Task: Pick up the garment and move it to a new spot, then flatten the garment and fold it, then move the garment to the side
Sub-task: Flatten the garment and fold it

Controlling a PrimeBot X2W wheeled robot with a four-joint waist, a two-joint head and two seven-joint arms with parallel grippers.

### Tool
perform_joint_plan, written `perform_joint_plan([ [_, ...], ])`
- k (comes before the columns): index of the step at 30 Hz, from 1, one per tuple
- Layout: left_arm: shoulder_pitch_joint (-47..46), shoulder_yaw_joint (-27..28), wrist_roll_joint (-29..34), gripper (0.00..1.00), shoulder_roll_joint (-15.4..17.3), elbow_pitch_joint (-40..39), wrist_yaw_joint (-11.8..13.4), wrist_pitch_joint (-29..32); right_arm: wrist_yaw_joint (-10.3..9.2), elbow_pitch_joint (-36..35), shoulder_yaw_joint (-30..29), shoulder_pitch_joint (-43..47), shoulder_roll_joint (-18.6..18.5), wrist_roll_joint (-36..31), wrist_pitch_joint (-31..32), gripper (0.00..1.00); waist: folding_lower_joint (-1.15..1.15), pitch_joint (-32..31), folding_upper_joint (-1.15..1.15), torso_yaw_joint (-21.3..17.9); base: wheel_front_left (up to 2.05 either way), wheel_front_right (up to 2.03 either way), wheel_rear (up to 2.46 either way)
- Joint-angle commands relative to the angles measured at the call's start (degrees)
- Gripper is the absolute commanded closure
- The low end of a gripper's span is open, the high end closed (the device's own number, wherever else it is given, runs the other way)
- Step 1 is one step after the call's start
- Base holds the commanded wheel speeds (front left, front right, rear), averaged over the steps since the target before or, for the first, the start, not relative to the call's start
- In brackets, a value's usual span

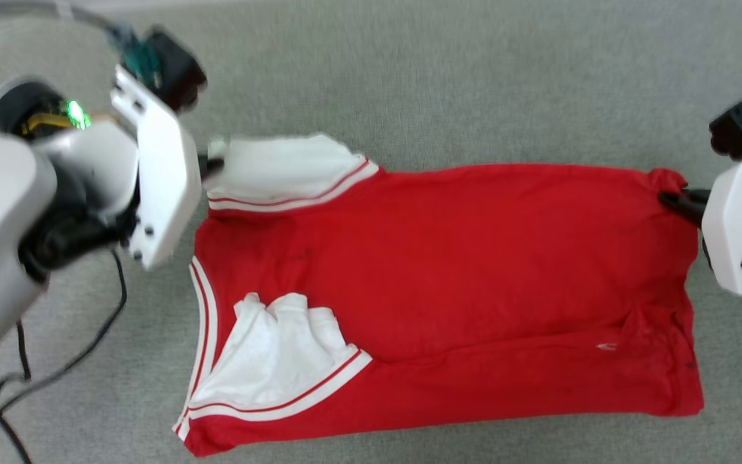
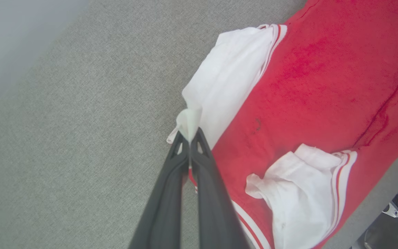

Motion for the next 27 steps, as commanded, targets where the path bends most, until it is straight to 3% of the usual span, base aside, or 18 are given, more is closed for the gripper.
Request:
perform_joint_plan([
  [1, 1.8, -0.3, 0.0, 1.0, 0.7, -1.0, 0.4, -0.6, -0.04, -0.2, 0.3, 1.2, -0.6, 0.5, -1.0, 1.0, 0.0, -3.1, 0.0, 0.3, 0.0, 0.0, 0.0],
  [15, 22.1, -5.2, -2.5, 1.0, 9.8, -14.4, 7.9, -8.0, -0.04, -2.7, 3.9, 13.7, -3.7, 2.3, -9.8, 1.0, 0.0, -9.9, 0.0, 0.4, 0.0, 0.0, 0.0],
  [23, 31.0, -7.9, -4.3, 1.0, 9.1, -13.3, 10.9, -13.1, -0.04, -0.2, 4.1, 19.0, -1.6, 1.1, -12.4, 1.0, 0.0, -8.5, 0.0, -0.1, 0.0, 0.0, 0.0],
  [27, 32.4, -8.6, -4.3, 1.0, 7.0, -10.0, 10.5, -14.9, -0.04, 2.4, 4.4, 19.5, 0.2, 0.4, -13.4, 1.0, 0.0, -7.7, 0.0, -0.1, 0.0, 0.0, 0.0],
])
